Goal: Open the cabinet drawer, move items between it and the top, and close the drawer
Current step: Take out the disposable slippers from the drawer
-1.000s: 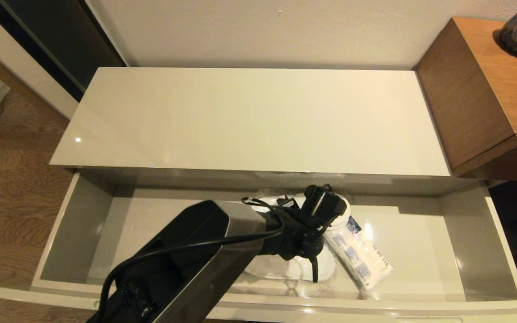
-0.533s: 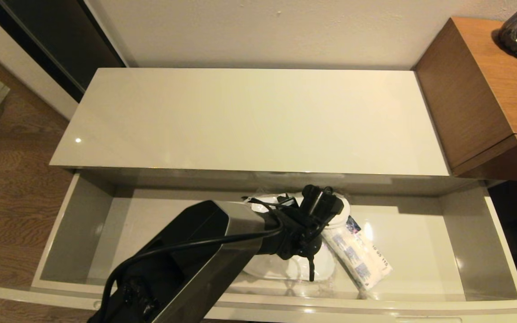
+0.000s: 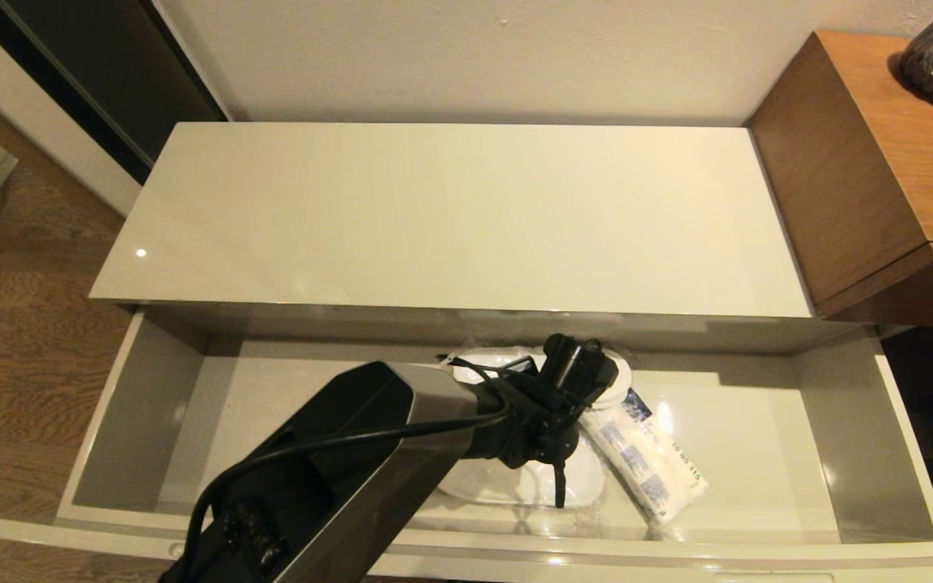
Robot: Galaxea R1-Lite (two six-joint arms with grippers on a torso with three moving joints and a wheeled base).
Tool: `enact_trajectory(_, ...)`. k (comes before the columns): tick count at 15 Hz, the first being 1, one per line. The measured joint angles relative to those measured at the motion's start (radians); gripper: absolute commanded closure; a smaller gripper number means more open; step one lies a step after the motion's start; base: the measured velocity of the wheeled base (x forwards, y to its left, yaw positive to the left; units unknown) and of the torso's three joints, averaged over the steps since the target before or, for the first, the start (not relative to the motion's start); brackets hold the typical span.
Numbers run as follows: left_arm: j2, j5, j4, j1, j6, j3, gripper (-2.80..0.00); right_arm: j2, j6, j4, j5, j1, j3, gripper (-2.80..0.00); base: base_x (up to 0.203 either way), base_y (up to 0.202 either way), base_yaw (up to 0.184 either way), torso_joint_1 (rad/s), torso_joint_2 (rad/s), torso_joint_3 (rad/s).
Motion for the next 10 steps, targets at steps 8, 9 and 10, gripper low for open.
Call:
enact_trajectory(8,-0.025,-0.007,0.01,-0.008,-0.015,0.004,0.0,0.0,0.0,0.0,0.0,0.0,0.0,0.0,0.0,0.0,0.0,0.0,0.0,0.0)
enact_trajectory(9,-0.033,-0.011,0.012,-0.011,-0.022,0.005,0.0,0.0,0.0,0.0,0.0,0.0,0.0,0.0,0.0,0.0,0.0,0.0,0.0,0.0)
enact_trajectory(10,-0.044,-0.012,0.021,-0.018,-0.041,0.006,0.0,0.0,0.0,0.0,0.0,0.0,0.0,0.0,0.0,0.0,0.0,0.0,0.0,0.0)
